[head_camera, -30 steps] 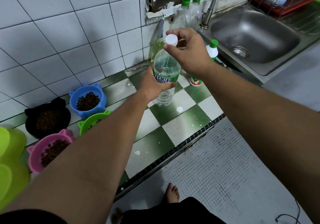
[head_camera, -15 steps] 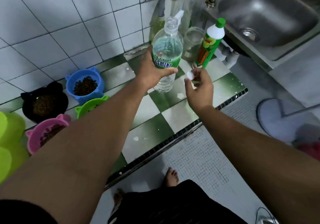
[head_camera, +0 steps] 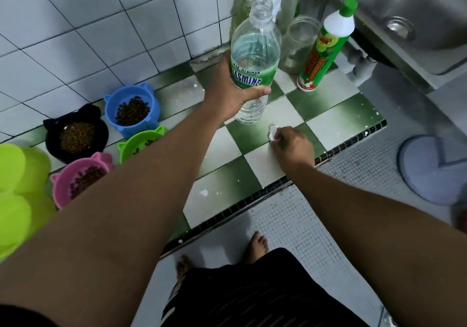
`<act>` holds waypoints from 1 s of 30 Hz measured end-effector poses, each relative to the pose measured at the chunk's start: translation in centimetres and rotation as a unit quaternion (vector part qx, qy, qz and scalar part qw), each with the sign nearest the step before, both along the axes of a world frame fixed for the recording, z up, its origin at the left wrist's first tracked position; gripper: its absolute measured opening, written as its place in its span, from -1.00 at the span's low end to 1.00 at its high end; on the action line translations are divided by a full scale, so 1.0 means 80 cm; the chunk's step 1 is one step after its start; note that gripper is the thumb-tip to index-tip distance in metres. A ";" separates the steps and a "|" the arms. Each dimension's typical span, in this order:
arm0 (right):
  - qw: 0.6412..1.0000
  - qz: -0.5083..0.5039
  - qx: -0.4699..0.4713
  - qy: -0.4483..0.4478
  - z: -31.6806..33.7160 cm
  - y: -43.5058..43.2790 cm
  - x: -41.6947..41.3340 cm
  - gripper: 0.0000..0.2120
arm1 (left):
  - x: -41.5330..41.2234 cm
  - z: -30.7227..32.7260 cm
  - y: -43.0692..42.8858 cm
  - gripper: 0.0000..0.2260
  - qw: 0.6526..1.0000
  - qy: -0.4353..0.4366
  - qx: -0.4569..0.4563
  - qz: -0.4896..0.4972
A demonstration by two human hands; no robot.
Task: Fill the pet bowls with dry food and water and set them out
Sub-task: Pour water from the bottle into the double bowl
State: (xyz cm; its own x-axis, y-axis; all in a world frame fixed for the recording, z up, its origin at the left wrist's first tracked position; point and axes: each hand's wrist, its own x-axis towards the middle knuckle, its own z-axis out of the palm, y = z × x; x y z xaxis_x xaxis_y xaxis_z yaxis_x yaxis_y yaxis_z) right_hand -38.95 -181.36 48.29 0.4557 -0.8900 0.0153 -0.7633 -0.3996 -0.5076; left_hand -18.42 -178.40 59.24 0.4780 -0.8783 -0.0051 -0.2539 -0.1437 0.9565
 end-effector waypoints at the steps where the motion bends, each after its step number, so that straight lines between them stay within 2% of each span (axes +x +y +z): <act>1: 1.000 0.003 -0.008 -0.001 -0.001 0.001 0.001 -0.92 | 0.000 0.000 0.000 -0.12 1.000 -0.002 0.001 0.000; 5: 1.000 -0.002 0.011 -0.022 -0.002 -0.003 0.000 -0.95 | -0.001 -0.001 -0.001 -0.09 1.000 -0.010 0.003 0.002; 8: 0.997 -0.006 0.032 -0.069 0.001 -0.007 0.000 -0.93 | -0.001 0.000 -0.001 -0.08 1.000 -0.017 0.002 -0.004; 12: 0.988 -0.004 0.039 -0.152 0.011 -0.007 0.002 -0.71 | 0.005 0.010 -0.002 -0.02 0.999 -0.030 -0.032 -0.018; 15: 0.974 -0.021 0.077 -0.211 0.036 -0.014 0.020 -0.64 | 0.002 0.021 -0.003 -0.03 0.998 -0.037 -0.047 -0.008; 19: 0.964 -0.013 0.141 -0.223 0.067 -0.023 0.058 -0.41 | -0.010 0.029 -0.009 -0.17 0.997 -0.054 -0.036 0.028; 22: 0.953 0.000 0.186 -0.240 0.077 -0.022 0.072 -0.26 | -0.009 0.033 -0.008 -0.19 0.994 -0.048 -0.052 0.079; 25: 0.951 0.014 0.185 -0.249 0.084 -0.018 0.081 -0.22 | -0.001 0.040 0.003 -0.22 0.985 -0.034 -0.081 0.145; 30: 0.954 0.038 0.141 -0.263 0.096 0.001 0.108 -0.07 | 0.015 0.067 0.038 -0.29 0.973 -0.019 -0.108 0.201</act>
